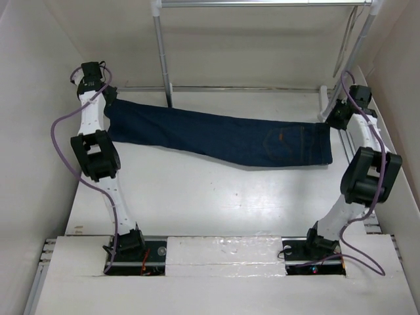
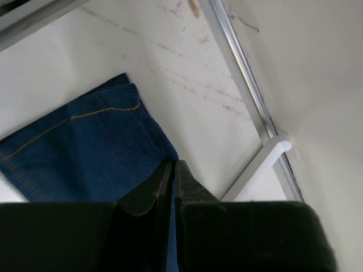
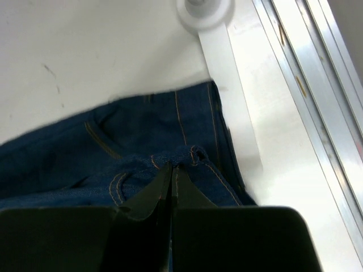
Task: Place the trousers on the hanger
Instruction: Fold the trousers at the center of the board.
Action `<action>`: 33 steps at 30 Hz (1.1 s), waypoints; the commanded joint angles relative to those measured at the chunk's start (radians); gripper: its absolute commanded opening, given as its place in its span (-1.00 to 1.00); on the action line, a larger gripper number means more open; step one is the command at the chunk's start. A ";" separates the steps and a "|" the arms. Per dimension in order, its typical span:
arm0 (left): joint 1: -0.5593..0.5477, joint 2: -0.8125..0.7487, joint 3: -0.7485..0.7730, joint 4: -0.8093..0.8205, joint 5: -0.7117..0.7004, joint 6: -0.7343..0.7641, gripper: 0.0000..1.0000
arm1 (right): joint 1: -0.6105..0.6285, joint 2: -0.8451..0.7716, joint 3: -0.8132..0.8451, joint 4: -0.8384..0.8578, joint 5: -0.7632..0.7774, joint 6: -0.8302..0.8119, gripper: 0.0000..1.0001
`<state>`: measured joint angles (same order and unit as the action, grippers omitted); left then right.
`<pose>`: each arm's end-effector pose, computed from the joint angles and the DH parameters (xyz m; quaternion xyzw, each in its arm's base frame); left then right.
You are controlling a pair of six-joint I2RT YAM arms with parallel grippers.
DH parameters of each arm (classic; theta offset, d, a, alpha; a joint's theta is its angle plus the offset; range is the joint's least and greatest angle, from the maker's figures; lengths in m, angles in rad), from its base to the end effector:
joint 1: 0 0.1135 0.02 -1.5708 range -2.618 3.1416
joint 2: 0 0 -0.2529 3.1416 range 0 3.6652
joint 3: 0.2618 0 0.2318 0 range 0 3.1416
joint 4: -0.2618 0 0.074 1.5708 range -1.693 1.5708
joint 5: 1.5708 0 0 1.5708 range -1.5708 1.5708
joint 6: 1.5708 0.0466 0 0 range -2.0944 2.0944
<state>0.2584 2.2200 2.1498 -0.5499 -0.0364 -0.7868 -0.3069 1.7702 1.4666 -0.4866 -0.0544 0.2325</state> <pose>0.4816 0.1290 0.2890 -0.4509 0.7662 -0.1039 0.4459 0.3692 -0.1144 0.2661 0.2363 0.8938 0.0110 0.3810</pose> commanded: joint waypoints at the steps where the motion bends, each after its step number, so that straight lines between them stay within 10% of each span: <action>1: -0.002 0.030 0.101 0.010 -0.037 0.004 -1.00 | -0.011 0.054 0.106 0.103 -0.013 0.001 -1.00; 6: -0.002 0.104 0.099 0.030 0.009 0.006 -1.00 | 0.000 0.170 0.164 0.132 -0.009 0.027 -1.00; 12: 0.010 0.070 0.088 -0.004 -0.013 0.089 0.02 | 0.032 0.158 0.176 0.128 -0.019 0.013 0.08; 16: 0.042 -0.073 -0.023 -0.028 -0.052 0.155 0.24 | 0.043 0.013 0.077 0.167 -0.019 0.005 0.55; 19: 0.054 -0.242 -0.291 0.002 -0.036 0.158 0.19 | 0.064 -0.130 -0.035 0.158 -0.035 0.005 0.35; 22: 0.082 -0.423 -0.657 0.129 0.094 0.132 0.13 | 0.107 -0.311 -0.251 0.201 -0.065 0.031 -0.99; 28: 0.183 -0.501 -1.011 0.395 0.311 0.020 0.06 | 0.198 -0.593 -0.595 0.240 -0.150 0.027 -0.94; 33: 0.182 -0.430 -0.981 0.462 0.345 0.026 0.13 | 0.209 -0.670 -0.699 0.160 -0.145 -0.007 0.00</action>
<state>0.4561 1.7992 1.1629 -0.2169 0.2249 -0.7433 -0.0967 1.1355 0.7998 -0.3187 -0.1837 0.2478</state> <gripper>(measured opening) 0.558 0.466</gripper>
